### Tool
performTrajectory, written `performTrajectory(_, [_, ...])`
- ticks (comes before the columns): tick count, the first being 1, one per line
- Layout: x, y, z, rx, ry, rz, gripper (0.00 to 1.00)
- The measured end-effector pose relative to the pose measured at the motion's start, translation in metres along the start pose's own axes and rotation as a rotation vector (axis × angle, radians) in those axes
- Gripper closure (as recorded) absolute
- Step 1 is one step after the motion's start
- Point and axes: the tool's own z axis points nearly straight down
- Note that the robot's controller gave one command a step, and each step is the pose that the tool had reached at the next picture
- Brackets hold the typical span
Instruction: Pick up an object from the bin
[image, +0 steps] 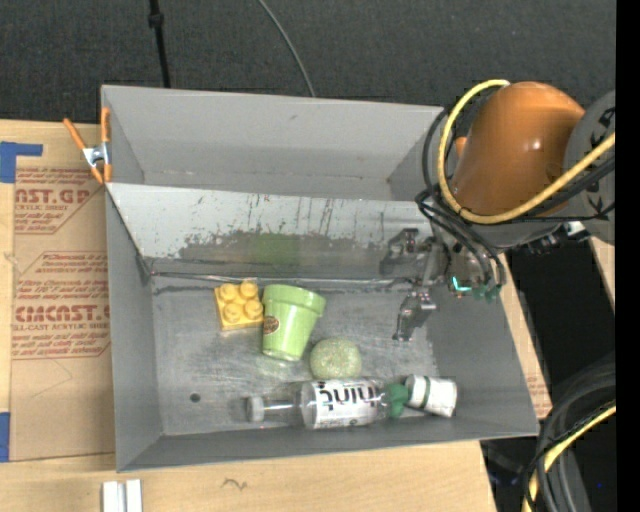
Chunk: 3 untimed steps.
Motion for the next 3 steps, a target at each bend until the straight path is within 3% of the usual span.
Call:
performTrajectory(1, [-0.001,0.0,-0.005,0.0,-0.009,0.0,0.0])
performTrajectory(2, [0.015,0.013,0.054,0.001,-0.012,-0.071,0.0])
performTrajectory(3, [0.042,0.054,0.08,0.001,-0.006,-0.335,0.0])
